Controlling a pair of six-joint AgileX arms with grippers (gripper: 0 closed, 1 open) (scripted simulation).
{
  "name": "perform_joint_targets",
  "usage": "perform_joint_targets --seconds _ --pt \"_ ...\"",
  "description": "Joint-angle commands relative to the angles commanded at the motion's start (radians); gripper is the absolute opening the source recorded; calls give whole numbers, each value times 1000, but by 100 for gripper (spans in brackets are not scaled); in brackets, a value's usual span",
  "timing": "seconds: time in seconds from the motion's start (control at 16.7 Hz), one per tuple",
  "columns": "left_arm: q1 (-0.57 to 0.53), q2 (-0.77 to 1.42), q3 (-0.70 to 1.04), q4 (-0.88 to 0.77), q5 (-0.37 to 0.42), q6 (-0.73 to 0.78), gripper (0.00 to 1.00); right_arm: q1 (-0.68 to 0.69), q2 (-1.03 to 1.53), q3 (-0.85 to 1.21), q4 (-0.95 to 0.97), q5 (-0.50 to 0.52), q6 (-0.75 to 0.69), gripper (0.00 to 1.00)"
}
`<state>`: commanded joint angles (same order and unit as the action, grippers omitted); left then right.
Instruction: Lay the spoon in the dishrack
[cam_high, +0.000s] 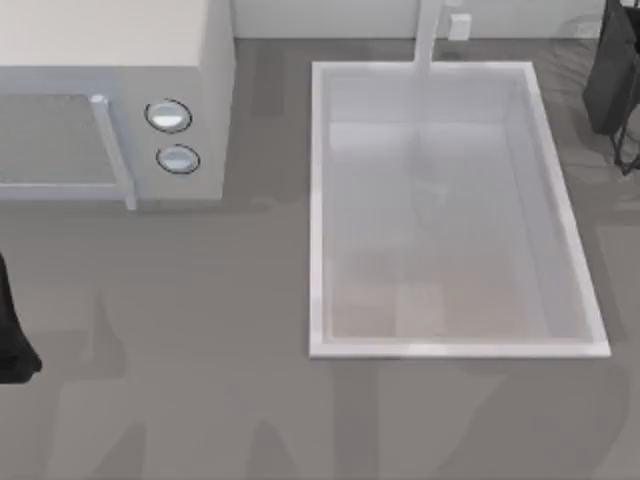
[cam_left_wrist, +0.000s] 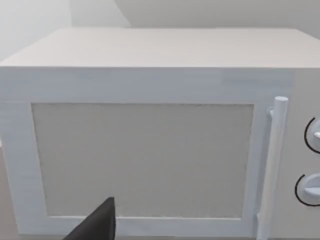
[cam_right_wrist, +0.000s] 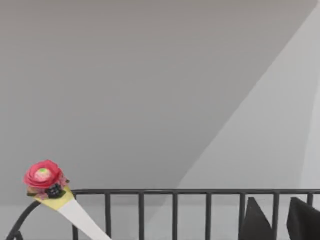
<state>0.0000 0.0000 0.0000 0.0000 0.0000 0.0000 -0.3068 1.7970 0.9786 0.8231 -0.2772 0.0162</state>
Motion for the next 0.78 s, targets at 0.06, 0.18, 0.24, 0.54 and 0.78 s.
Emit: perform_joint_targets --seconds 0.06,0.18,0.24,0.54,0.78 --pt "0 0 0 0 0 0 100 0 0 0 0 0 0 53" --pt "0 0 0 0 0 0 100 0 0 0 0 0 0 68" --pt "0 0 0 0 0 0 100 0 0 0 0 0 0 75" --pt "0 0 0 0 0 0 100 0 0 0 0 0 0 100" --pt "0 0 0 0 0 0 100 0 0 0 0 0 0 100"
